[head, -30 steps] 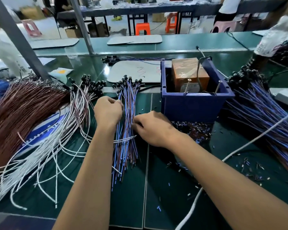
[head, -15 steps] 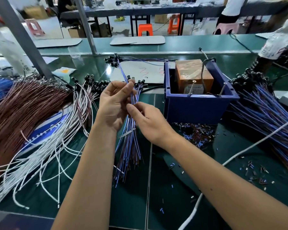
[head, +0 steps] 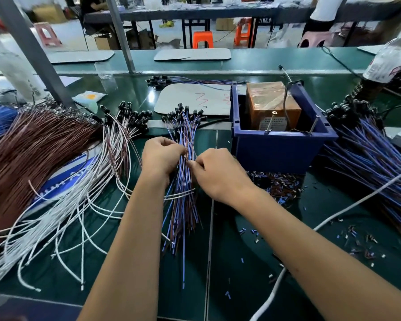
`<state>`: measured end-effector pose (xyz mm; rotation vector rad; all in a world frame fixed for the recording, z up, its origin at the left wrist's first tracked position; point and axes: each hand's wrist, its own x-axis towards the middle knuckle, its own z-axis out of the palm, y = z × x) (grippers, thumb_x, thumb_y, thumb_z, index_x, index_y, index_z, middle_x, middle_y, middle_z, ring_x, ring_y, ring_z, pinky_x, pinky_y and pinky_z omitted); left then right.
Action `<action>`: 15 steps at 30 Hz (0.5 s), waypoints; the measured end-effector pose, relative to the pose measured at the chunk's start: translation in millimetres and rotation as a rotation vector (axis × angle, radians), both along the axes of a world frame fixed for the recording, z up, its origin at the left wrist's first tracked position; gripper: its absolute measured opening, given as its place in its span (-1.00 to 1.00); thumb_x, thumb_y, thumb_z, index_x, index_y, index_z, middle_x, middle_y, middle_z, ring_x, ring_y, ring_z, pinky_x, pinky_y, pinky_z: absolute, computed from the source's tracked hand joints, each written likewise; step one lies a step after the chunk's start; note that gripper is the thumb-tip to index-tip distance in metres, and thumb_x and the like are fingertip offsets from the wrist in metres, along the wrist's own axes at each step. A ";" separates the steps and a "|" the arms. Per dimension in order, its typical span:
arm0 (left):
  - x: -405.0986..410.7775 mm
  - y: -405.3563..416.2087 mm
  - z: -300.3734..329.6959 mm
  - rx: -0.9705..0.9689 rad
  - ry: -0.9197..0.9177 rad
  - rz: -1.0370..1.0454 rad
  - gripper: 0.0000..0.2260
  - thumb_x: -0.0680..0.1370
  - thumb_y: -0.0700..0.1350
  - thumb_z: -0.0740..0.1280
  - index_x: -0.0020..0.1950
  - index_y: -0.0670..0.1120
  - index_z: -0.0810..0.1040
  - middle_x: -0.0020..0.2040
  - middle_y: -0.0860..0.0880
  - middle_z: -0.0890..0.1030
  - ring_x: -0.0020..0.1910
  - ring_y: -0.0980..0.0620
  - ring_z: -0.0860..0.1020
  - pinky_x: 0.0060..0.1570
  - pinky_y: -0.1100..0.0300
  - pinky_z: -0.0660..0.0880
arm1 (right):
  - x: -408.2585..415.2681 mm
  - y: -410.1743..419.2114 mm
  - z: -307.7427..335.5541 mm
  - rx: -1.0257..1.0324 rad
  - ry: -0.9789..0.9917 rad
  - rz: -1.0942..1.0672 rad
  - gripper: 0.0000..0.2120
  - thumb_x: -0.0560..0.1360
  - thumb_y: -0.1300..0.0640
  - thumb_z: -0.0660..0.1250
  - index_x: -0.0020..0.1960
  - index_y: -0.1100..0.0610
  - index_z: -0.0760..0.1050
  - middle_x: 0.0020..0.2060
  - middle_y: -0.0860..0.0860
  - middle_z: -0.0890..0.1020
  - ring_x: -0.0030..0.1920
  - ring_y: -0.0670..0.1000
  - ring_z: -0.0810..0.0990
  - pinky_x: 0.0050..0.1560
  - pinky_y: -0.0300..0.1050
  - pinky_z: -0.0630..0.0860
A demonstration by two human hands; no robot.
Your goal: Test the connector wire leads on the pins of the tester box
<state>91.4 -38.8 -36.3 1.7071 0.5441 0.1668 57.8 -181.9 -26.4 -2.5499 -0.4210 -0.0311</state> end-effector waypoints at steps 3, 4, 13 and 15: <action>1.3 3.0 3.8 -0.073 -0.057 0.080 -0.87 0.40 -0.27 0.47 -0.27 -0.10 0.56 -0.36 -0.12 0.53 -0.43 -0.03 0.43 -0.34 0.11 0.42 | -0.6 -2.1 -0.3 0.050 -0.036 -0.029 -0.44 0.68 -0.08 0.26 -0.43 0.12 0.26 -0.48 0.03 0.38 -0.35 0.16 0.40 -0.28 -0.08 0.27; 1.8 4.7 4.4 -0.102 -0.091 0.108 -0.89 0.42 -0.26 0.47 -0.23 -0.11 0.57 -0.34 -0.09 0.54 -0.36 -0.04 0.46 -0.28 0.07 0.45 | -0.9 -2.7 -0.4 0.048 -0.049 -0.025 -0.44 0.68 -0.07 0.27 -0.44 0.12 0.27 -0.49 0.03 0.37 -0.37 0.13 0.39 -0.29 -0.09 0.27; -8.9 11.0 28.7 -0.952 -0.484 -0.043 -0.86 0.62 -0.35 0.28 -0.05 -0.14 0.46 -0.08 -0.06 0.71 -0.34 0.11 0.57 -0.36 0.34 0.50 | 4.2 12.5 -2.8 0.150 -0.056 -0.013 -0.65 0.62 -0.01 0.39 -0.29 0.12 0.55 -0.39 0.06 0.57 -0.36 0.11 0.52 -0.28 -0.15 0.42; -15.1 11.3 32.3 -1.169 -0.499 -0.187 -0.93 0.59 -0.32 0.28 -0.01 -0.16 0.48 -0.07 -0.05 0.68 -0.39 0.14 0.51 -0.45 0.40 0.42 | 5.1 15.9 -4.3 0.163 -0.022 -0.053 -0.57 0.61 0.02 0.39 -0.39 0.13 0.42 -0.46 0.07 0.48 -0.44 0.11 0.42 -0.36 -0.17 0.34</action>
